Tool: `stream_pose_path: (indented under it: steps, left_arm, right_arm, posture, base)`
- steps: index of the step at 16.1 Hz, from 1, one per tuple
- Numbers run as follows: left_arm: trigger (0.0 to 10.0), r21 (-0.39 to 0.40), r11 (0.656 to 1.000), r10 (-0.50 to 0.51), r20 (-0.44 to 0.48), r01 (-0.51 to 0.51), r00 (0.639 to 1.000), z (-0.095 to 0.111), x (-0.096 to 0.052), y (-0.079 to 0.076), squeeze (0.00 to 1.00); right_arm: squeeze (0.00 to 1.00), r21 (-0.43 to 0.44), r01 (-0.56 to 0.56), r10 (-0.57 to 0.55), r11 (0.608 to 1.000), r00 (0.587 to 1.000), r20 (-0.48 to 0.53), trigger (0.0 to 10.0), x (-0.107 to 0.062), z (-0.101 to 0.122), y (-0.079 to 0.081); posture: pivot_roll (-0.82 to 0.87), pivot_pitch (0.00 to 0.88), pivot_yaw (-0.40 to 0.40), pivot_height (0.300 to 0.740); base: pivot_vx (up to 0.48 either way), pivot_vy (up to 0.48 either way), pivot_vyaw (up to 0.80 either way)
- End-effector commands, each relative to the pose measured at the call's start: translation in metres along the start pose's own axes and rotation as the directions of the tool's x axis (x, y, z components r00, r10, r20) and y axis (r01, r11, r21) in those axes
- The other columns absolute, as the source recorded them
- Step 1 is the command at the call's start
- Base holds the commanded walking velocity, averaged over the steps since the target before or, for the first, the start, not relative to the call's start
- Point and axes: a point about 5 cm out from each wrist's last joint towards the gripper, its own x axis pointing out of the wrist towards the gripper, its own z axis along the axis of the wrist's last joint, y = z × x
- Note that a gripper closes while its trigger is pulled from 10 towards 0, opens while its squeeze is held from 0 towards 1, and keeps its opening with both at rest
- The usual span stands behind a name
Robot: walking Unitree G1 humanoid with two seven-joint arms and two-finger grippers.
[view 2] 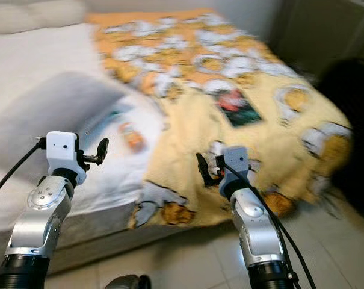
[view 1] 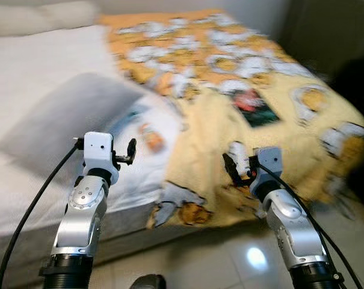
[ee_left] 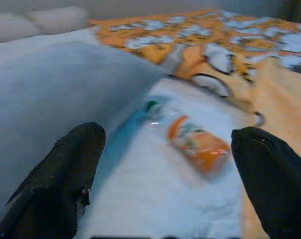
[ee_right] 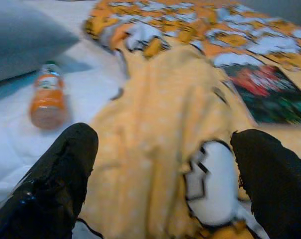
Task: Clean up the room
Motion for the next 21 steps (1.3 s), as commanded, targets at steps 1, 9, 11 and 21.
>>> stream_pose_path:
  steps: [1, 9, 11, 21]
  left_arm:
    - [10.0, 0.010, 1.000, 0.007, 0.008, -0.007, 1.000, 0.001, 0.000, 0.001, 0.00]
    - [10.0, 0.025, 1.000, -0.002, 0.009, 0.002, 1.000, 0.001, 0.002, -0.002, 0.00]
    - [10.0, 0.030, 1.000, -0.007, 0.009, 0.007, 1.000, 0.001, 0.002, -0.003, 0.00]
    - [10.0, 0.078, 0.983, -0.165, -0.043, 0.167, 0.985, -0.005, -0.006, -0.014, 0.00]
  right_arm:
    - [1.00, 0.003, 0.008, -0.008, 1.000, 1.000, 0.013, 10.0, 0.001, 0.005, -0.001]
    - [1.00, -0.043, -0.016, 0.015, 0.999, 1.000, -0.012, 10.0, 0.006, 0.005, -0.001]
    - [1.00, -0.052, -0.029, 0.028, 0.998, 0.999, -0.019, 10.0, 0.006, 0.005, -0.001]
    - [1.00, -0.080, 0.045, -0.059, 0.996, 0.981, -0.184, 10.0, 0.006, 0.000, -0.010]
  posture:
    - [0.00, 0.000, 0.018, 0.740]
    - [0.00, 0.000, 0.020, 0.740]
    - [0.00, 0.000, 0.025, 0.740]
    - [0.01, 0.000, 0.023, 0.740]
  base:
    - [0.345, 0.000, 0.79]
    - [0.349, 0.000, 0.78]
    - [0.349, 0.000, 0.76]
    - [0.069, 0.000, 0.15]
